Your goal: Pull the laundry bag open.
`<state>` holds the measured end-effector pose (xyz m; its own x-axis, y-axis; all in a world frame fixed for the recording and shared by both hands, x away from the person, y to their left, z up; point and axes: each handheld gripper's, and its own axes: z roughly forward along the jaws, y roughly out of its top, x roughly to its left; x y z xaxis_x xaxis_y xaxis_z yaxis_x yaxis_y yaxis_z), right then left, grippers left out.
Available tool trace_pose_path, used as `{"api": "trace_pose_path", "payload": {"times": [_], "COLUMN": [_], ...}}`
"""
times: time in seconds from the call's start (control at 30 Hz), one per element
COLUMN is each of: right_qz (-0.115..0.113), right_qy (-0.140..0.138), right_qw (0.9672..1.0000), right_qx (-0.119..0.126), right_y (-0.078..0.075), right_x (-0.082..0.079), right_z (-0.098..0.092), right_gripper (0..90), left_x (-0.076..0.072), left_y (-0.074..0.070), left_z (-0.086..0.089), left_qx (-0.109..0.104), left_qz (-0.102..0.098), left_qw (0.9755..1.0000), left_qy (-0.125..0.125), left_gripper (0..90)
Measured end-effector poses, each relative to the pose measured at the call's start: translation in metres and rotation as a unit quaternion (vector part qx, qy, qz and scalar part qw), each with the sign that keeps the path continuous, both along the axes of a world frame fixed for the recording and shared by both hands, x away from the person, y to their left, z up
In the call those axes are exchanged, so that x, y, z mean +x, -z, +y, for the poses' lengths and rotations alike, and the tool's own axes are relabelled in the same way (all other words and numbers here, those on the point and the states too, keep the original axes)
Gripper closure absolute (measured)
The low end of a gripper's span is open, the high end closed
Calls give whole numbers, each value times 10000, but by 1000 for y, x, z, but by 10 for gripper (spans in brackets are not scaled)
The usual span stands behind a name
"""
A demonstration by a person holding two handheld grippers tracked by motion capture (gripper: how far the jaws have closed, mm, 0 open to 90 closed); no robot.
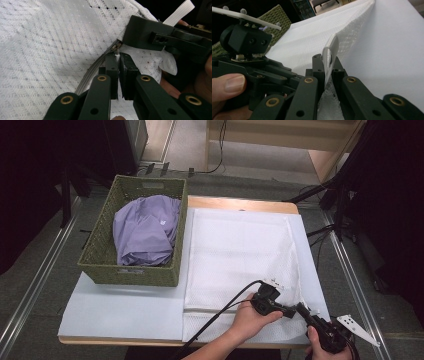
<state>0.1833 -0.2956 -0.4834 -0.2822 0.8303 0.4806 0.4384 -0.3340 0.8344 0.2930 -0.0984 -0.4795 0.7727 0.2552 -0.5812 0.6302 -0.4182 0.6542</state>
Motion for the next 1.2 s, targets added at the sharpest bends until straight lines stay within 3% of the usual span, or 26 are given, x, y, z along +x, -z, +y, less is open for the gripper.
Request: {"api": "trace_pose_path", "payload": {"times": [0.4, 0.9, 1.2], "right_qz": [-48, -148, -139], "right_qy": [141, 166, 254], "right_qw": [9994, 9971, 9966], "right_qx": [-320, -726, -778], "right_y": [-3, -5, -5], "right_x": [-3, -4, -4], "right_z": [2, 8, 5], "right_gripper": [879, 879, 879], "left_x": [-3, -10, -13], "left_y": [2, -2, 2], "left_z": [6, 15, 24], "left_qx": [183, 345, 525], "left_qz": [-151, -543, -714], "left_qw": [9997, 9978, 9955], "left_qy": [-82, -178, -322], "left_gripper": [878, 878, 878]}}
